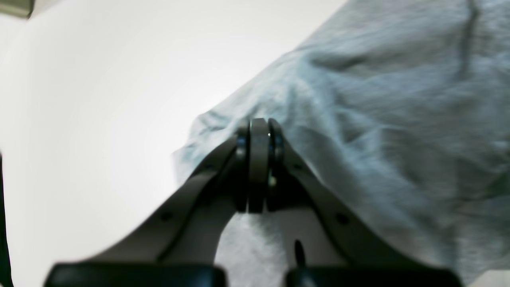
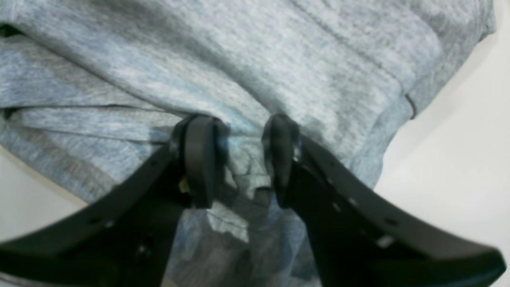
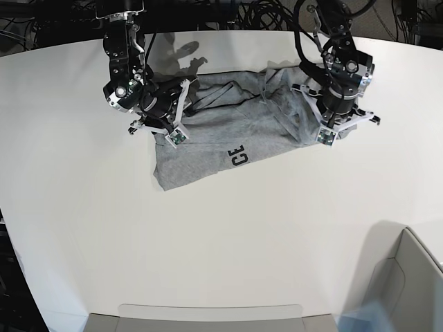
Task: Fold the T-shirt properly
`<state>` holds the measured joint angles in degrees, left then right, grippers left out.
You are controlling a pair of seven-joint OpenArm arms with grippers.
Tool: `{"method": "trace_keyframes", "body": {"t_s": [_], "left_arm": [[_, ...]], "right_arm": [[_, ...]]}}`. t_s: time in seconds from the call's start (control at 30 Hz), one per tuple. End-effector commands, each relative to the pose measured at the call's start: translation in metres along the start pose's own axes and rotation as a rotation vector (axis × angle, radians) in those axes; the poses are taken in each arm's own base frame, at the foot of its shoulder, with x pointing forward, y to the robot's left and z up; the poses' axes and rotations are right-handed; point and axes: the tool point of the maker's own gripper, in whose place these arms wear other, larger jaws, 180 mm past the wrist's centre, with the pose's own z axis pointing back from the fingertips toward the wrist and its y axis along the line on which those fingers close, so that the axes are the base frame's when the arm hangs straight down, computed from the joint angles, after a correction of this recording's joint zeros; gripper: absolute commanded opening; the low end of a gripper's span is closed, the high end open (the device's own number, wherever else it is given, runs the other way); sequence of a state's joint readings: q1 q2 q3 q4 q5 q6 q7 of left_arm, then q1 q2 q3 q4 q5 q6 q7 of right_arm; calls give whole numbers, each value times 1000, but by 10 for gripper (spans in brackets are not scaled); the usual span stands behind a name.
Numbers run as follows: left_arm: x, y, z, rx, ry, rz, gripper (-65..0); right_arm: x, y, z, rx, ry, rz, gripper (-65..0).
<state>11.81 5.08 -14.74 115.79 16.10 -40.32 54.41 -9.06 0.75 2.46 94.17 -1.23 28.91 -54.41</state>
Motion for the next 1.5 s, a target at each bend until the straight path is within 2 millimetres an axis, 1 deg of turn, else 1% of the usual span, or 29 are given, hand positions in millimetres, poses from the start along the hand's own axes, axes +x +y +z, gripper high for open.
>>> {"method": "trace_keyframes", "body": {"t_s": [0.0,0.1,0.23,0.33,0.5,0.63,0.73,0.8,0.87,0.9,0.97,1.0,1.07,1.1,1.17,1.23,1.27,1.3,1.4,1.47], "left_arm": [[4,7,3,21,-22,15,-650],[-9,10,-4,19,17,33,-650],[-21,-3,-16,-27,59,36,-650],[-17,-17,-20,-64,54,17,-650],[23,-32,-25,-102,-31,-20,-650],[53,-50,-24,-142,-92,-72,-650],[63,-65,-22,-175,-117,-106,-650],[63,-67,-21,-179,-119,-111,-650],[62,-63,-21,-171,-116,-110,-650],[60,-57,-22,-156,-111,-100,-650],[58,-31,-18,-92,-115,-59,-650],[59,-14,-12,-46,-127,-30,-650],[67,22,0,52,-163,14,-650],[65,33,3,81,-160,32,-650],[52,53,5,131,-131,65,-650],[37,72,8,179,-100,74,-650],[28,73,8,182,-77,74,-650],[14,72,8,179,-45,71,-650],[-13,62,10,156,15,55,-650],[-29,59,12,151,52,54,-650]], "right_arm": [[-28,1,-2,-5,122,8,-416],[-28,1,-2,-5,122,8,-416],[-28,1,-2,-5,122,8,-416],[-28,1,-2,-5,125,8,-416],[-28,1,-2,-4,124,7,-416],[-27,3,-2,0,120,4,-416],[-27,3,-2,1,120,3,-416],[-25,3,-2,0,113,4,-416],[-22,2,-1,-3,105,5,-416],[-21,1,1,-7,98,7,-416],[-14,-1,5,-18,78,13,-416],[-9,-2,8,-27,63,19,-416],[3,-5,16,-47,23,31,-416],[9,-6,19,-55,7,36,-416],[25,-5,26,-67,-40,40,-416],[33,-7,32,-82,-67,46,-416],[37,-9,34,-88,-78,51,-416],[39,-10,36,-93,-86,53,-416],[48,-13,41,-108,-110,63,-416],[52,-15,44,-115,-122,65,-416]]}}
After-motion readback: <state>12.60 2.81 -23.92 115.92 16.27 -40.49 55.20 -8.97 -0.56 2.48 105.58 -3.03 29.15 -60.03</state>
